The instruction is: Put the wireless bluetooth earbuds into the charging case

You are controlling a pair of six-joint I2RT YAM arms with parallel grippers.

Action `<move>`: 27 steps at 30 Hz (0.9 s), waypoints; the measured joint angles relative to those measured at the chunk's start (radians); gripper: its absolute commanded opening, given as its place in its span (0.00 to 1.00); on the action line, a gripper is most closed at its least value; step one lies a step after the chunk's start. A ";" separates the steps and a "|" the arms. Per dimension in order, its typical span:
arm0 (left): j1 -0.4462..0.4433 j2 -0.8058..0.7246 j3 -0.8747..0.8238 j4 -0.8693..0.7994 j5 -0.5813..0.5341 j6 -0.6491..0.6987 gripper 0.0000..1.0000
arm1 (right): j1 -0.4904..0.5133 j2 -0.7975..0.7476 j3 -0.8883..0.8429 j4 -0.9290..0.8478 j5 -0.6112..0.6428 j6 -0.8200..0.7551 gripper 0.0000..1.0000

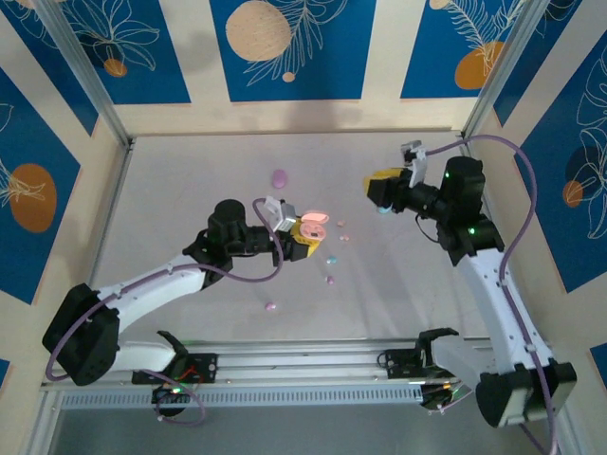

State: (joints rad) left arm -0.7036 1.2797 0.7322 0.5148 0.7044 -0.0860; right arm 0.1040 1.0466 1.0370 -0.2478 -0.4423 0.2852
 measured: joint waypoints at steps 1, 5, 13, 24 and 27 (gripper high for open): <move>0.000 -0.005 -0.009 0.009 -0.009 -0.003 0.25 | -0.023 0.042 0.004 -0.027 0.013 0.029 0.41; 0.000 -0.023 -0.032 0.034 -0.034 -0.013 0.25 | -0.042 0.257 0.034 -0.143 0.047 0.078 0.39; 0.000 -0.060 -0.058 0.061 -0.063 -0.013 0.25 | 0.048 0.627 0.171 -0.294 0.139 0.040 0.37; 0.000 -0.082 -0.071 0.069 -0.079 -0.013 0.25 | 0.136 0.894 0.394 -0.376 0.198 -0.050 0.37; 0.000 -0.082 -0.072 0.069 -0.079 -0.013 0.25 | 0.151 0.970 0.493 -0.412 0.209 -0.094 0.39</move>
State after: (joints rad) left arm -0.7036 1.1976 0.6605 0.5842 0.6258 -0.0986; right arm 0.2554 2.0163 1.5299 -0.6594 -0.2329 0.1909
